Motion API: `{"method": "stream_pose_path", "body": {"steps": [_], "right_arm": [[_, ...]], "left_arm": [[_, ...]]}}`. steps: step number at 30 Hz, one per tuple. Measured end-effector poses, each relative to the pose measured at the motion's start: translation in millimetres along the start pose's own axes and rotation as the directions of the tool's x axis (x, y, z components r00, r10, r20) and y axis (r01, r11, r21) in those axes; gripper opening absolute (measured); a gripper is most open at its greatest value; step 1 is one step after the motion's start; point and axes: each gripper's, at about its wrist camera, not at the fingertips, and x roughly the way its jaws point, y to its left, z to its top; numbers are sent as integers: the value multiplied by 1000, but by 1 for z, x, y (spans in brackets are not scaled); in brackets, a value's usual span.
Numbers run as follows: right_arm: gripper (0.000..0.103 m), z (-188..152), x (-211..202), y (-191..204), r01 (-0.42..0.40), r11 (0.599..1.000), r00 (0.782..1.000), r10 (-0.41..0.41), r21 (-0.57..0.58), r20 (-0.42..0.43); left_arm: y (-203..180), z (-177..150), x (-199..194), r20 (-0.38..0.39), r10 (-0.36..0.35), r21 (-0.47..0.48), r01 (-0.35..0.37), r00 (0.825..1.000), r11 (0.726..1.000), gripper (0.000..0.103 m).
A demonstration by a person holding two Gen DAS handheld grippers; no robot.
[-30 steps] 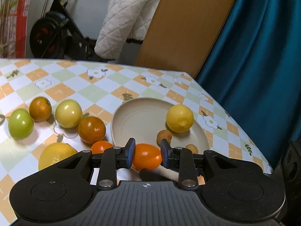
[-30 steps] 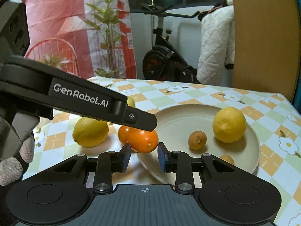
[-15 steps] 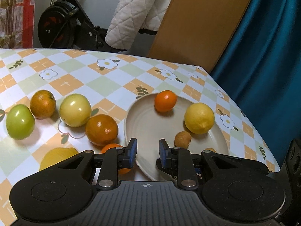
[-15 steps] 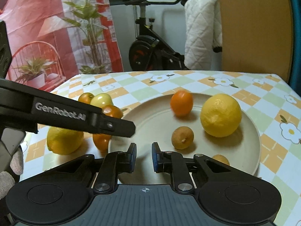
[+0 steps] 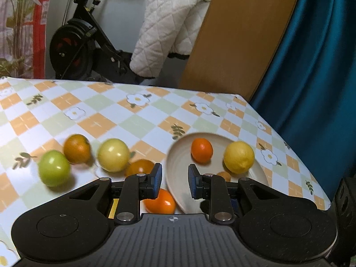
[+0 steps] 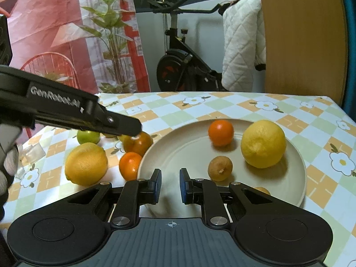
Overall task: Organize fruits
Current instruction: 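Move the left gripper to the large pale lemon and grasp it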
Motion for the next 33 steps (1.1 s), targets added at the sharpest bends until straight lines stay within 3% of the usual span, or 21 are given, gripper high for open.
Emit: {"method": "stream_pose_path", "body": {"steps": [17, 26, 29, 31, 33], "right_arm": [[16, 6, -11, 26, -67, 996, 998, 68, -62, 6], [24, 9, -4, 44, -121, 988, 992, 117, -96, -39], [31, 10, -1, 54, -149, 980, 988, 142, -133, -56], [36, 11, 3, 63, -167, 974, 985, 158, -155, -72], [43, 13, 7, 71, -179, 968, 982, 167, -176, -84]], "left_arm": [[22, -4, -21, -3, 44, 21, -43, 999, 999, 27], [47, -11, -32, -23, 57, -25, -57, 998, 998, 29], [51, -15, -32, -36, 47, -32, -49, 998, 998, 37], [53, -17, -32, -36, 40, -43, -42, 999, 998, 50], [56, -20, -32, -33, 33, -57, -35, 999, 998, 52]]}}
